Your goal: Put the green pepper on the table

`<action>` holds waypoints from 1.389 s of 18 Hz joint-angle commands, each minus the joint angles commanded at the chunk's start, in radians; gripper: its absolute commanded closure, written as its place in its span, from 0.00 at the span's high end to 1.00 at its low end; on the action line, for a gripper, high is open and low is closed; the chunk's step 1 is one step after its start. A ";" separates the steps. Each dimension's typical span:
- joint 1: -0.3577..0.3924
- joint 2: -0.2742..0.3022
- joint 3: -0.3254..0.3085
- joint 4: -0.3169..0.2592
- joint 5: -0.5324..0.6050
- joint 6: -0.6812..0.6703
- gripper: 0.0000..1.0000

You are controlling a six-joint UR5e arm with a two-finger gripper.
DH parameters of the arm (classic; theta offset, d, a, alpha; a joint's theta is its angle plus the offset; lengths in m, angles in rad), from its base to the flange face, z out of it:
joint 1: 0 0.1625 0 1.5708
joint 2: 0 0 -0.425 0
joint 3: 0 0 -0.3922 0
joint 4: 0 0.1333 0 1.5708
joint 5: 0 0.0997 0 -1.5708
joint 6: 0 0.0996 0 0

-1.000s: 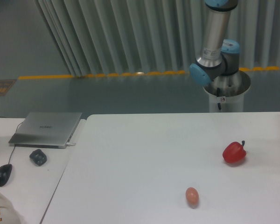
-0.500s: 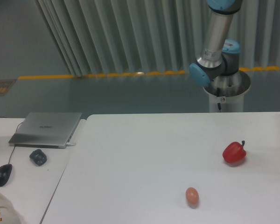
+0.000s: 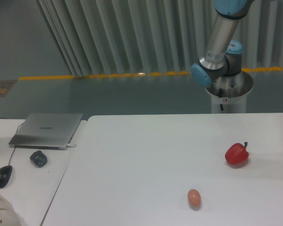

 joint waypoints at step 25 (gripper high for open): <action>-0.037 -0.060 0.008 0.011 0.000 -0.064 0.61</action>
